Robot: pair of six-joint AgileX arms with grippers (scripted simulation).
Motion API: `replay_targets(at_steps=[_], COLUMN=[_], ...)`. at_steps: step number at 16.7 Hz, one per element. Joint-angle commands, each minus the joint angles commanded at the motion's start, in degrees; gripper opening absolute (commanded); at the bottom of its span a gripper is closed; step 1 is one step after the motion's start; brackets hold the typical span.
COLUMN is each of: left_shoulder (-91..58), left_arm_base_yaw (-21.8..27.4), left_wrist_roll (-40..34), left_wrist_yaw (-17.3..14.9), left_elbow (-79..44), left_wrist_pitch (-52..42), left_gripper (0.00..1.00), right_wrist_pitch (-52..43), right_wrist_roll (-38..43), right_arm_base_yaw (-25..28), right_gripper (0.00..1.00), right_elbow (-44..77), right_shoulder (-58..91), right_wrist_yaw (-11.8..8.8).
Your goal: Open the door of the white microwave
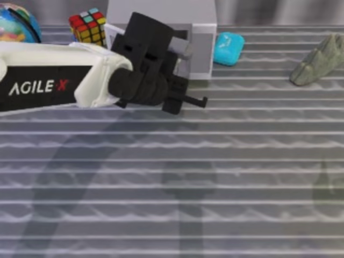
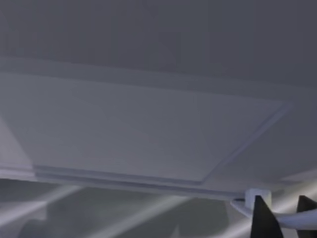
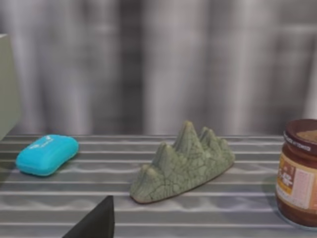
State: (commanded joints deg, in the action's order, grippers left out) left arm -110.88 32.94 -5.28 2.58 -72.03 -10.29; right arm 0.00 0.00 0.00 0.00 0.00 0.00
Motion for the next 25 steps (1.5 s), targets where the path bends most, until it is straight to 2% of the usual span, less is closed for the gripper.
replay_targets(at_steps=[5, 13, 25], left_shoulder=[0.0, 1.65, 1.65], left_arm_base_yaw=[0.0, -1.13, -1.14], left_wrist_roll=[0.0, 3.24, 3.26], left_wrist_yaw=[0.0, -2.8, -2.81], left_elbow=[0.0, 2.3, 2.31], left_wrist_pitch=[0.0, 0.72, 0.72], left_gripper=[0.0, 0.0, 0.0], right_wrist_pitch=[0.0, 0.0, 0.0], right_wrist_roll=[0.0, 0.0, 0.0], right_arm_base_yaw=[0.0, 0.0, 0.0], right_gripper=[1.0, 1.0, 1.0], right_elbow=[0.0, 0.0, 0.0], right_shoulder=[0.0, 0.0, 0.0], right_wrist_yaw=[0.0, 0.0, 0.0])
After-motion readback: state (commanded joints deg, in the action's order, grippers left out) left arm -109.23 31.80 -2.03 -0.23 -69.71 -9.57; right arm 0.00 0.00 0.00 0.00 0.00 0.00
